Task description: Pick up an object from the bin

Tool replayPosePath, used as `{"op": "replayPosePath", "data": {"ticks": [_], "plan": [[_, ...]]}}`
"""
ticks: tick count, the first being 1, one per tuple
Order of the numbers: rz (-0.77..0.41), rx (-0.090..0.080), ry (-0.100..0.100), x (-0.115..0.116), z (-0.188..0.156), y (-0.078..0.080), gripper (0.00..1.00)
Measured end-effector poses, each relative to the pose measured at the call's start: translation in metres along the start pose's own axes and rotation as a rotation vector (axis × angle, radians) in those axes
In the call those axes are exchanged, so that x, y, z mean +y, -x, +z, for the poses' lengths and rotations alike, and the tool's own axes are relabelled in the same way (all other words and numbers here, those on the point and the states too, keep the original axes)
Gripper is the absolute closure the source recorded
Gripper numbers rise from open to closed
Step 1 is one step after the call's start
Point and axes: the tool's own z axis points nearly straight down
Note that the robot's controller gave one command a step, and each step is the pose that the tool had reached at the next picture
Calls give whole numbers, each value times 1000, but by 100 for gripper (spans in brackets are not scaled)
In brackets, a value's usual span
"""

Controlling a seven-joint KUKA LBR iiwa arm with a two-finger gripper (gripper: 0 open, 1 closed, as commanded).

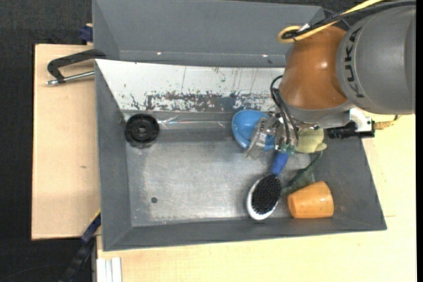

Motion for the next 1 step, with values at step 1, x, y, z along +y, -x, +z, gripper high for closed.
{"op": "replayPosePath", "data": {"ticks": [1], "plan": [[-1, -1, 0, 1, -45, 3, 100]]}}
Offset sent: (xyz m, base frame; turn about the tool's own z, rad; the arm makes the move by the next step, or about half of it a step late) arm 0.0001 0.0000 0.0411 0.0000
